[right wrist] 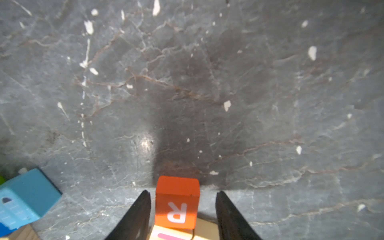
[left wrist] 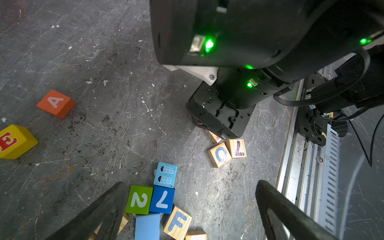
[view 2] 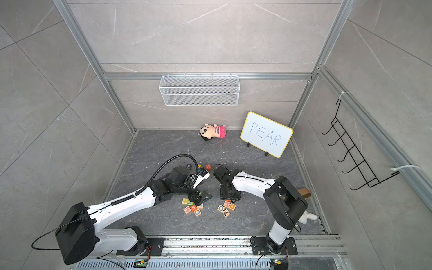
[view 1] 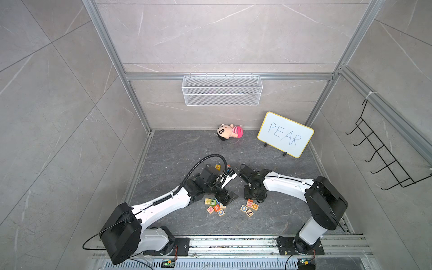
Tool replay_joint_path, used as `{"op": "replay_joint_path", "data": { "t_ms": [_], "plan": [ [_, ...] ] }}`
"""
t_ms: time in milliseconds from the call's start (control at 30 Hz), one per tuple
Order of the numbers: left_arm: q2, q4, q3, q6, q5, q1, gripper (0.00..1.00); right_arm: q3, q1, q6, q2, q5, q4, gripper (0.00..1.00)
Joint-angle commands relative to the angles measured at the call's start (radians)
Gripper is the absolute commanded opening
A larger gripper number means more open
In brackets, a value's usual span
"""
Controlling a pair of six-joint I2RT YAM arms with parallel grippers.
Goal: Spell the uppercase word “pear” with letter blocks
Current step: Pick up the letter block from the center of the board.
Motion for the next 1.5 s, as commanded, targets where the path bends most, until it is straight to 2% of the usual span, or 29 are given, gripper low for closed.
{"op": "replay_joint_path", "data": {
  "t_ms": [0, 133, 233, 333, 467, 567, 800, 833, 1000, 1067, 1200, 1300, 1467],
  "plan": [
    [0.007, 0.015, 0.012, 0.024, 0.008, -0.004, 0.99, -0.014, 0.008, -0.015, 0.01, 0.01, -0.009, 0.48],
    [0.009, 0.015, 0.012, 0.022, 0.001, -0.005, 0.99, -0.012, 0.008, -0.014, 0.014, 0.01, -0.007, 0.42],
    [0.009, 0.013, 0.016, 0.026, -0.002, -0.006, 1.0, -0.006, 0.009, -0.015, 0.018, 0.011, -0.011, 0.41],
    [0.009, 0.006, 0.021, 0.031, -0.003, -0.006, 0.99, 0.001, 0.008, -0.014, 0.03, 0.011, -0.02, 0.49],
    [0.01, 0.005, 0.025, 0.033, -0.007, -0.006, 0.99, -0.001, 0.008, -0.017, 0.043, 0.002, -0.004, 0.48],
    [0.009, 0.002, 0.028, 0.032, -0.012, -0.007, 1.0, 0.005, 0.009, -0.029, 0.042, 0.006, 0.0, 0.43],
    [-0.02, 0.022, 0.023, 0.024, -0.022, -0.007, 0.99, 0.058, 0.006, -0.108, 0.033, 0.078, -0.029, 0.19],
    [-0.023, 0.024, 0.022, 0.024, -0.025, -0.007, 1.0, 0.076, 0.003, -0.124, 0.035, 0.091, -0.038, 0.16],
    [-0.042, 0.045, 0.011, 0.01, -0.065, -0.005, 1.0, 0.195, -0.03, -0.212, 0.063, 0.11, -0.064, 0.15],
    [-0.054, 0.051, 0.01, -0.009, -0.125, 0.004, 1.0, 0.261, -0.056, -0.251, 0.081, 0.089, -0.068, 0.15],
    [-0.066, 0.058, 0.02, -0.065, -0.154, 0.094, 1.0, 0.41, -0.082, -0.352, 0.134, 0.056, -0.091, 0.16],
    [-0.058, 0.063, 0.034, -0.061, -0.164, 0.132, 1.0, 0.556, -0.098, -0.407, 0.225, 0.056, -0.15, 0.16],
    [0.038, 0.051, 0.111, -0.153, -0.158, 0.235, 1.0, 0.752, -0.116, -0.505, 0.381, 0.032, -0.205, 0.16]
  ]
}}
